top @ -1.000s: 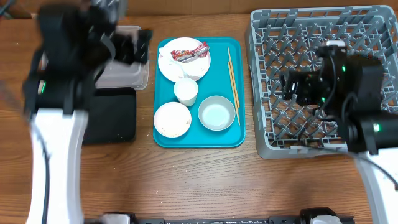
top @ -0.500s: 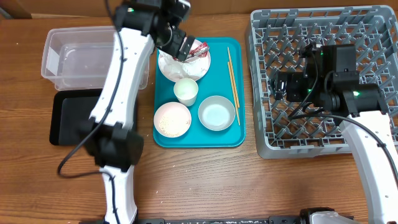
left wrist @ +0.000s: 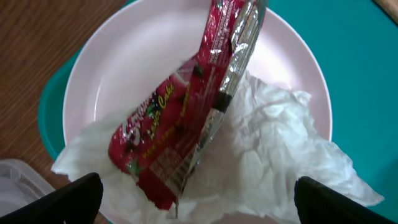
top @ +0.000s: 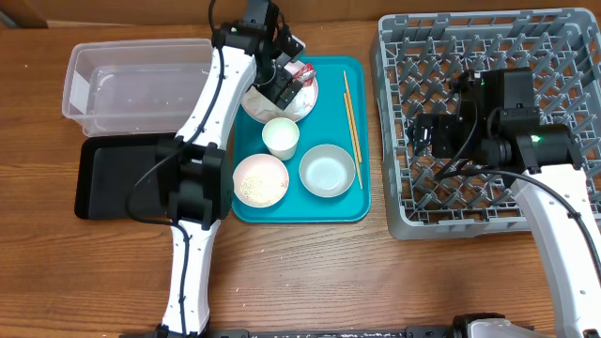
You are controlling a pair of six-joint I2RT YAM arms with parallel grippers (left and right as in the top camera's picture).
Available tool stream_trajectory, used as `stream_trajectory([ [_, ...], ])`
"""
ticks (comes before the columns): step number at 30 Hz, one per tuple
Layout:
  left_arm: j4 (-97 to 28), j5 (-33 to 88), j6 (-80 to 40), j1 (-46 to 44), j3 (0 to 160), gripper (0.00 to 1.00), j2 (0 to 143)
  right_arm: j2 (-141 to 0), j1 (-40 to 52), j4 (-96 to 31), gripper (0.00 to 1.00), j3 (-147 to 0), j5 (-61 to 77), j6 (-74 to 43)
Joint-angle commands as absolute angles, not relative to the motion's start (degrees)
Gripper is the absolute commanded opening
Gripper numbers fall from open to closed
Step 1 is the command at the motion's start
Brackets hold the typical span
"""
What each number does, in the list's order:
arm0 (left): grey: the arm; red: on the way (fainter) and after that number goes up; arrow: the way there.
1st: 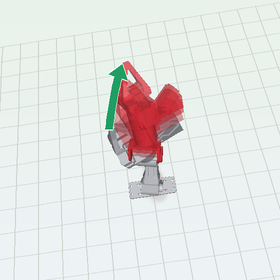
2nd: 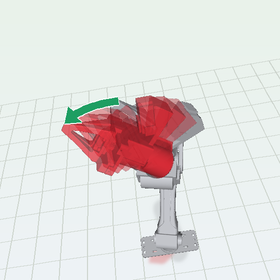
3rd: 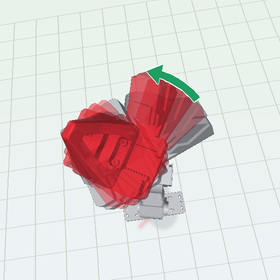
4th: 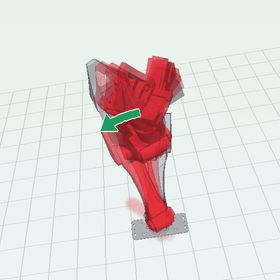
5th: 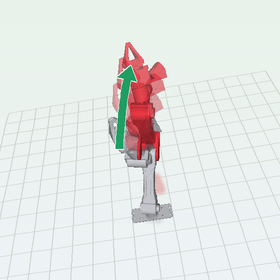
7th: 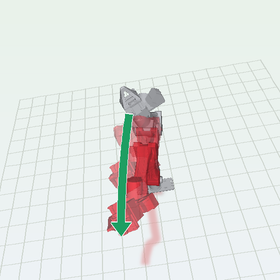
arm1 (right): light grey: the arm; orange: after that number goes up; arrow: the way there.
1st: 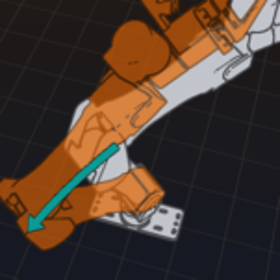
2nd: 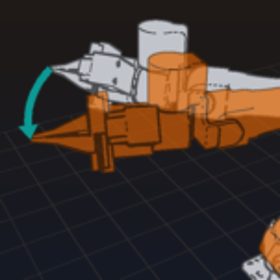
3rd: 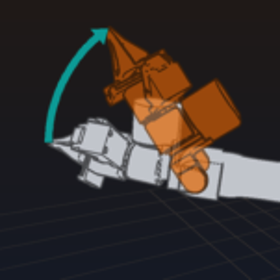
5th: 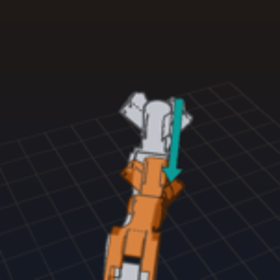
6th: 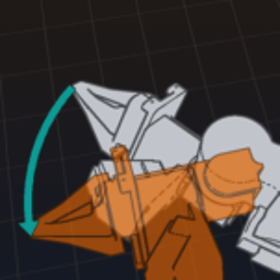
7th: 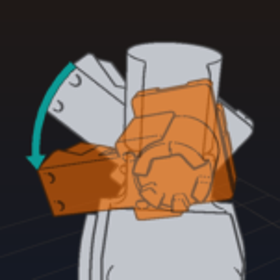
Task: Sort waste into correct bins and load items into the dishwasher
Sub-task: 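Carry the wrapper and tissue left and drop them into the clear bin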
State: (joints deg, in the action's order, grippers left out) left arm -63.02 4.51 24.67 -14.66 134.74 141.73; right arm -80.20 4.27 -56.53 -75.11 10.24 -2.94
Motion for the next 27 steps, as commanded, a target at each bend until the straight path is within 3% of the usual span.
stream_trajectory([
  [1,-61.87,5.87,28.82,-14.98,136.14,1.0,143.83,-80.18,4.64,-56.49,1.0,-76.79,10.61,-2.59],
  [11,-61.08,6.07,30.02,-15.05,136.14,1.0,149.53,-80.29,4.64,-56.71,1.0,-76.79,10.59,-2.59],
  [14,-61.06,6.07,29.45,-15.07,136.11,0.92,150.47,-80.29,4.64,-56.71,1.0,-76.79,10.59,-2.59],
  [24,-61.73,5.85,28.16,-15.09,136.29,0.15,150.26,-80.29,4.64,-56.69,1.0,-76.79,10.61,-2.59],
  [27,-62.37,3.81,24.82,-15.07,137.1,0.04,148.86,-80.29,4.64,-56.73,1.0,-76.79,10.63,-2.61],
])
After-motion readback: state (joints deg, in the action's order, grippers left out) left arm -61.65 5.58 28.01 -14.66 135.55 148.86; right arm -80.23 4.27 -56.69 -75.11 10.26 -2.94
